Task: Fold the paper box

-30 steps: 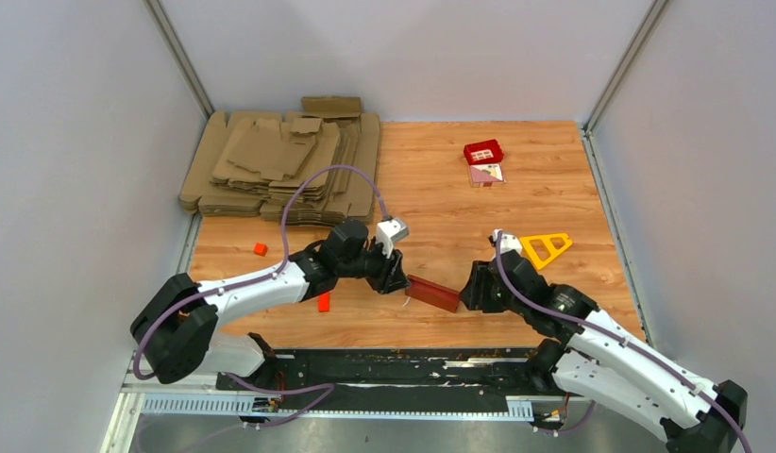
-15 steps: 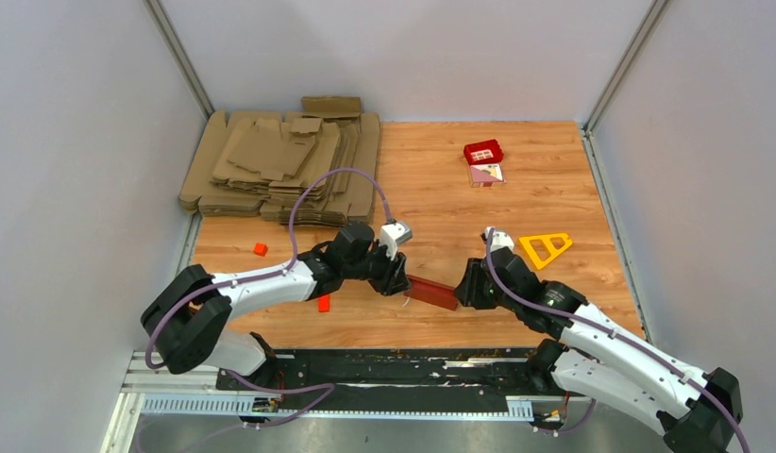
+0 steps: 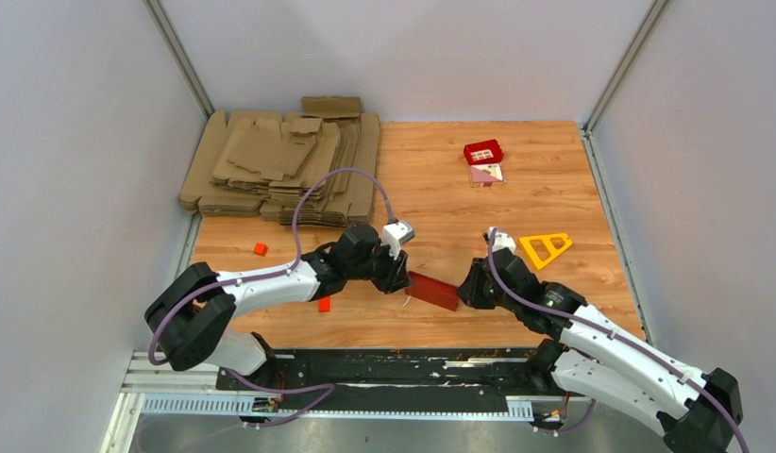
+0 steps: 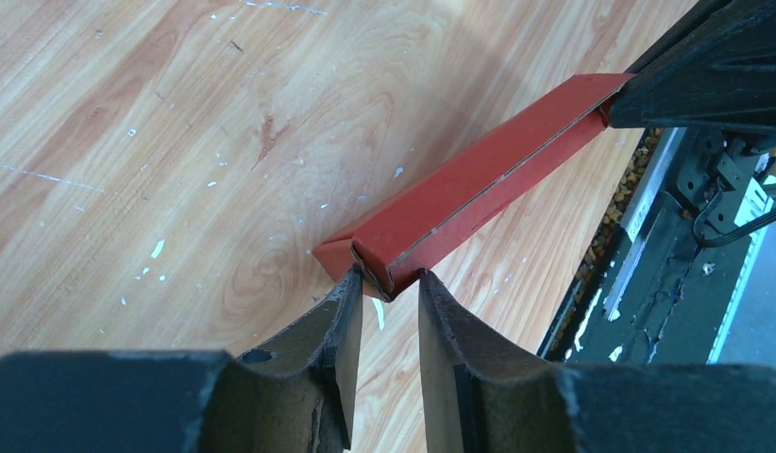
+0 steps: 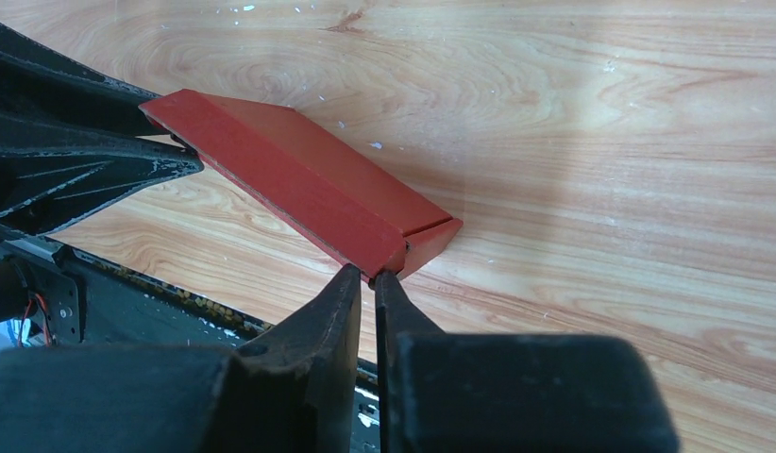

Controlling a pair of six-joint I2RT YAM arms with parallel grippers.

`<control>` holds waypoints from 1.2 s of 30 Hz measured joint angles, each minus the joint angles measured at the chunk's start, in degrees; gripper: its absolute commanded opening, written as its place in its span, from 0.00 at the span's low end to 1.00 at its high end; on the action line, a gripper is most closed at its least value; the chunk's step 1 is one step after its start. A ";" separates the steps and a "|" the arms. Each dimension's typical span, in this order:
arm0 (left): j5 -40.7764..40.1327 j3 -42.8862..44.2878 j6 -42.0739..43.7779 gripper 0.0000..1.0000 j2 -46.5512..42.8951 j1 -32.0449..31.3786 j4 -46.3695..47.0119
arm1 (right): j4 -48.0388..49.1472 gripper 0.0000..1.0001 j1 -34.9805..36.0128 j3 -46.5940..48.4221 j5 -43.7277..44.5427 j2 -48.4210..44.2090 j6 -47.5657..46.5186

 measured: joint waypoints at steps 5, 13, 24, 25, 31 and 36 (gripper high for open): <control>-1.38 0.44 0.11 0.32 0.07 -0.63 -0.44 | -0.33 0.03 0.00 -0.31 0.44 -0.94 0.55; -2.60 0.70 0.72 0.31 0.07 -1.46 -0.76 | -2.19 0.02 0.00 0.46 0.46 -0.66 1.77; -6.19 2.08 4.15 0.29 0.02 -3.91 -3.80 | -4.11 0.00 -0.04 0.68 0.33 -2.19 5.44; -6.56 2.23 4.48 0.29 0.02 -4.09 -4.13 | -4.13 0.00 -0.07 0.68 0.24 -2.47 5.90; -8.26 2.97 5.77 0.29 0.02 -5.14 -5.84 | -4.04 0.00 -0.07 0.26 -0.04 -4.02 7.89; -8.50 2.99 6.01 0.29 0.02 -5.40 -5.95 | -4.00 0.00 -0.07 -0.50 -0.11 -4.13 8.44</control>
